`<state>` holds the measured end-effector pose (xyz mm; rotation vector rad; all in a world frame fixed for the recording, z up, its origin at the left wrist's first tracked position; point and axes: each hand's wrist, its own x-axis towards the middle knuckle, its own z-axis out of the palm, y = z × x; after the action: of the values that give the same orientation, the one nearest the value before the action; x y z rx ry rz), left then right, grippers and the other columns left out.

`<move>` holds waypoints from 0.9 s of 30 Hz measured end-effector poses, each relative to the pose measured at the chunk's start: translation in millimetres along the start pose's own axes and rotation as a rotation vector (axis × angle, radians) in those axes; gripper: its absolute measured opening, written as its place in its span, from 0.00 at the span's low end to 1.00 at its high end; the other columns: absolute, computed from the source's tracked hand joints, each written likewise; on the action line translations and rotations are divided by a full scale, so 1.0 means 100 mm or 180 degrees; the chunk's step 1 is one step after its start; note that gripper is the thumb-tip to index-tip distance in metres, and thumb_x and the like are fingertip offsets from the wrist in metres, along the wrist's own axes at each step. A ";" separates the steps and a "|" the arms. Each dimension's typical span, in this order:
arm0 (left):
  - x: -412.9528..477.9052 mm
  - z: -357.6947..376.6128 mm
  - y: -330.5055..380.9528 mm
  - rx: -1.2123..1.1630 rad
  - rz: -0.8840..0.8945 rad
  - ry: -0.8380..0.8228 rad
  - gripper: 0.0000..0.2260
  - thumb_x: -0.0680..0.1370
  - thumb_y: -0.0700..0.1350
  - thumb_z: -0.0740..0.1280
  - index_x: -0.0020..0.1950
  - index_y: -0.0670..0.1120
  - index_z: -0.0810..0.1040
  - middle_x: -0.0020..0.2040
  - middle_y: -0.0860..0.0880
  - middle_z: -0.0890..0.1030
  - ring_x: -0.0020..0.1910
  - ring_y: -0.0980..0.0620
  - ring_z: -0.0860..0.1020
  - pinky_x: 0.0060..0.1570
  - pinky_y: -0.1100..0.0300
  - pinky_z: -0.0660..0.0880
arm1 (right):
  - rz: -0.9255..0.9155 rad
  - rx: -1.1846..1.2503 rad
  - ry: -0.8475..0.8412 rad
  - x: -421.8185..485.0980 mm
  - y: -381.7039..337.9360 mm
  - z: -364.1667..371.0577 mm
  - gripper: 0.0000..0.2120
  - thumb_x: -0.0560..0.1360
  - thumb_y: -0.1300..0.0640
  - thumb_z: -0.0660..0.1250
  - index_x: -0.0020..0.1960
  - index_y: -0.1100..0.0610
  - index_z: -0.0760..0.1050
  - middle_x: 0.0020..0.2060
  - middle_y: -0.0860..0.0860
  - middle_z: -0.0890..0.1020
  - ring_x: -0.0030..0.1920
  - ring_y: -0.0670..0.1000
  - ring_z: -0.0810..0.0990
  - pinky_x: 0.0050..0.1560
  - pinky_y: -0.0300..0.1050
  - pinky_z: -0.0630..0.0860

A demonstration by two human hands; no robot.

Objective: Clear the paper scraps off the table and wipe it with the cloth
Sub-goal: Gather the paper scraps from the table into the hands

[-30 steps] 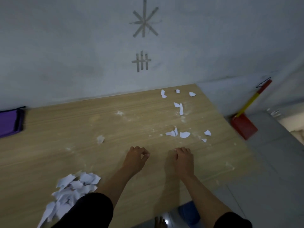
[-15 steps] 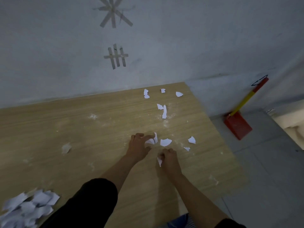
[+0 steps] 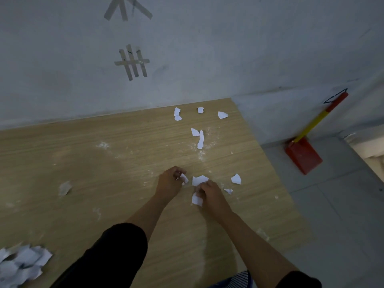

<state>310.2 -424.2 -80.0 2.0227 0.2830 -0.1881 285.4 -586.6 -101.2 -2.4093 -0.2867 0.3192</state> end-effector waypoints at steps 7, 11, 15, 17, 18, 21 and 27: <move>0.02 -0.15 -0.02 -0.0413 -0.0063 0.0254 0.08 0.72 0.33 0.67 0.48 0.42 0.79 0.35 0.51 0.79 0.31 0.68 0.77 0.32 0.77 0.70 | -0.0163 -0.0061 0.0987 0.17 -0.12 -0.10 0.02 0.74 0.63 0.61 0.46 0.60 0.72 0.56 0.56 0.71 0.54 0.50 0.65 0.55 0.44 0.66; 0.02 -0.21 -0.06 -0.0146 0.0070 0.0072 0.08 0.72 0.34 0.67 0.47 0.46 0.79 0.35 0.53 0.79 0.30 0.67 0.76 0.32 0.77 0.69 | -0.0076 0.0084 0.0429 0.23 -0.10 -0.08 0.03 0.75 0.60 0.61 0.47 0.59 0.73 0.62 0.53 0.73 0.62 0.54 0.64 0.56 0.41 0.60; -0.06 -0.18 -0.05 -0.0050 0.0094 -0.0016 0.11 0.73 0.31 0.64 0.47 0.46 0.78 0.35 0.54 0.79 0.31 0.68 0.76 0.33 0.76 0.69 | 0.0193 0.0007 0.1033 0.18 -0.12 -0.11 0.04 0.75 0.60 0.59 0.43 0.57 0.73 0.42 0.54 0.78 0.48 0.54 0.72 0.46 0.49 0.70; -0.10 -0.14 -0.04 -0.0084 0.0095 -0.0071 0.12 0.74 0.31 0.62 0.47 0.45 0.79 0.37 0.51 0.81 0.33 0.66 0.77 0.36 0.75 0.71 | 0.0620 -0.0537 0.1657 0.14 -0.08 -0.17 0.09 0.73 0.58 0.57 0.42 0.59 0.74 0.41 0.56 0.78 0.46 0.58 0.73 0.46 0.51 0.71; -0.11 -0.12 -0.03 -0.0080 0.0099 -0.0090 0.13 0.74 0.31 0.61 0.47 0.45 0.80 0.39 0.49 0.82 0.35 0.63 0.78 0.37 0.75 0.71 | 0.0881 -0.0705 0.1841 0.12 -0.05 -0.21 0.12 0.71 0.55 0.55 0.42 0.60 0.75 0.43 0.58 0.78 0.47 0.59 0.74 0.48 0.52 0.71; -0.15 -0.05 0.01 0.0005 0.0059 -0.0071 0.12 0.74 0.32 0.61 0.47 0.43 0.82 0.44 0.46 0.82 0.40 0.55 0.78 0.37 0.77 0.71 | 0.1479 -0.0627 0.1936 0.08 0.16 -0.36 0.15 0.70 0.56 0.57 0.46 0.66 0.76 0.55 0.63 0.77 0.56 0.64 0.72 0.54 0.56 0.70; -0.23 0.06 0.06 0.0166 0.0068 -0.0113 0.08 0.74 0.36 0.65 0.47 0.45 0.83 0.48 0.44 0.81 0.43 0.50 0.78 0.42 0.62 0.72 | 0.1127 -0.0637 0.1016 0.03 0.43 -0.60 0.08 0.73 0.67 0.60 0.51 0.65 0.73 0.53 0.63 0.75 0.56 0.61 0.69 0.54 0.50 0.66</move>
<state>289.4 -435.2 -71.8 2.0710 0.2364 -0.2198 311.7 -653.6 -85.3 -2.6567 0.2669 0.0580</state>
